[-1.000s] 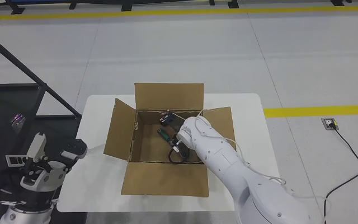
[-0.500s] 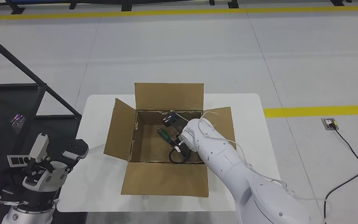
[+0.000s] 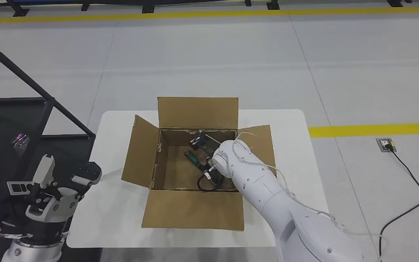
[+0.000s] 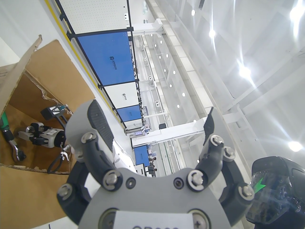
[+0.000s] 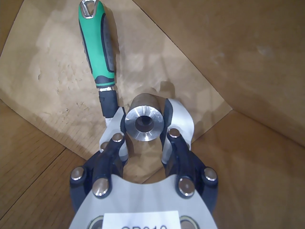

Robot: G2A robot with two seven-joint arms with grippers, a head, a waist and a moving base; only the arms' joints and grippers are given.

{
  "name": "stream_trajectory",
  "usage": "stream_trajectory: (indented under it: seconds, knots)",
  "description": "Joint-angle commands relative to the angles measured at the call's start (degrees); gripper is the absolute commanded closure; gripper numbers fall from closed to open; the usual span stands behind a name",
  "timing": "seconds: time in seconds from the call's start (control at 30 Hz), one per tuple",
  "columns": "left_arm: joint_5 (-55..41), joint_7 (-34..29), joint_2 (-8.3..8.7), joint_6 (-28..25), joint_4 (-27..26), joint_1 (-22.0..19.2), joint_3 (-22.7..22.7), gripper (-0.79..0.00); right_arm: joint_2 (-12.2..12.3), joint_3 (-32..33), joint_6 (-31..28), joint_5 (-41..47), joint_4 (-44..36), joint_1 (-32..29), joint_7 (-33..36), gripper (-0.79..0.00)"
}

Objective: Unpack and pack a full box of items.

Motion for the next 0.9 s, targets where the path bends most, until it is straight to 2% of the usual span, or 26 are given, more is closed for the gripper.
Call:
stream_trajectory:
  seconds: [0.0, 0.03, 0.3, 0.53, 0.7, 0.87]
  knots:
    - [-0.11, 0.13, 0.02, -0.03, 0.11, -0.03, -0.05, -0.785, 0.01, 0.21, -0.57, -0.12, -0.05, 0.06, 0.23, -0.018]
    - [-0.08, 0.16, 0.03, -0.03, 0.23, -0.05, -0.11, -0.785, 0.02, 0.35, -0.81, -0.13, -0.12, 0.14, 0.2, 0.0]
    - [0.05, 0.08, 0.17, 0.18, 0.45, -0.3, -0.12, -0.785, 1.02, 2.03, -6.09, 0.06, -1.98, 1.69, -1.17, 0.0]
    - [0.53, -0.86, 0.4, 1.04, 0.42, -1.21, 0.69, -0.785, 3.59, 3.3, -6.47, -2.63, -9.8, 1.64, -0.72, 0.0]
    - [0.86, -1.52, 0.58, 1.46, 0.35, -2.08, 1.52, -0.785, 7.85, 6.08, -2.37, -6.04, -23.67, -0.66, 3.79, 0.0]
    - [1.32, -1.69, 0.72, 1.2, 0.15, -2.52, 1.65, -0.785, 15.3, 13.86, 5.02, -14.02, -49.63, -8.75, 15.32, 0.0]
